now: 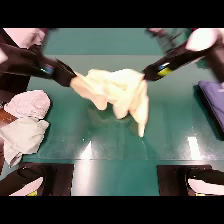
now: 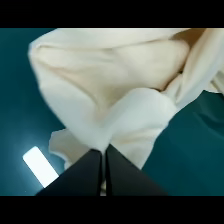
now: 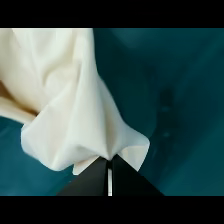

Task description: Fold the shirts.

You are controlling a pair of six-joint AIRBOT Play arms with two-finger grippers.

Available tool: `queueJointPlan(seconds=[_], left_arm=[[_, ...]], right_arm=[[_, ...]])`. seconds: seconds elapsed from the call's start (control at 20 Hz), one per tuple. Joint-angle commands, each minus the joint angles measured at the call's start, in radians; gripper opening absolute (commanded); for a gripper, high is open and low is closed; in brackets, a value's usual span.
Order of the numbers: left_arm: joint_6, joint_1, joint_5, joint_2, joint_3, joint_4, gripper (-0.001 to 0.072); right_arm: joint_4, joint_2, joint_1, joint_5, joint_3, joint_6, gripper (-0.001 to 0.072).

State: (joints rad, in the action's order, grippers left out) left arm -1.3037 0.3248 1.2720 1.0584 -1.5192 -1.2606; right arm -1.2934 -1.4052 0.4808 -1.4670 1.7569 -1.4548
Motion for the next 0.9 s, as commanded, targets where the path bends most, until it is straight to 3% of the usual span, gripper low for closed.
queueJointPlan(seconds=[0.0, 0.45, 0.7, 0.85], left_arm=[[0.003, 0.001, 0.051, -0.096, -0.187, -0.043, 0.0028], [0.002, 0.001, 0.147, -0.145, -0.506, -0.039, 0.0028], [-0.007, 0.001, 0.251, -0.144, -0.523, 0.047, 0.0028], [-0.008, 0.001, 0.330, -0.139, -0.417, -0.033, 0.0028]], right_arm=[[-0.117, 0.154, -0.106, -0.088, 0.112, 0.000, 0.0012], [-0.116, 0.381, -0.293, -0.150, 0.259, 0.009, 0.0012], [-0.111, 0.419, -0.310, -0.259, 0.259, 0.008, 0.0013], [-0.111, 0.372, -0.264, -0.348, 0.205, 0.007, 0.0012]])
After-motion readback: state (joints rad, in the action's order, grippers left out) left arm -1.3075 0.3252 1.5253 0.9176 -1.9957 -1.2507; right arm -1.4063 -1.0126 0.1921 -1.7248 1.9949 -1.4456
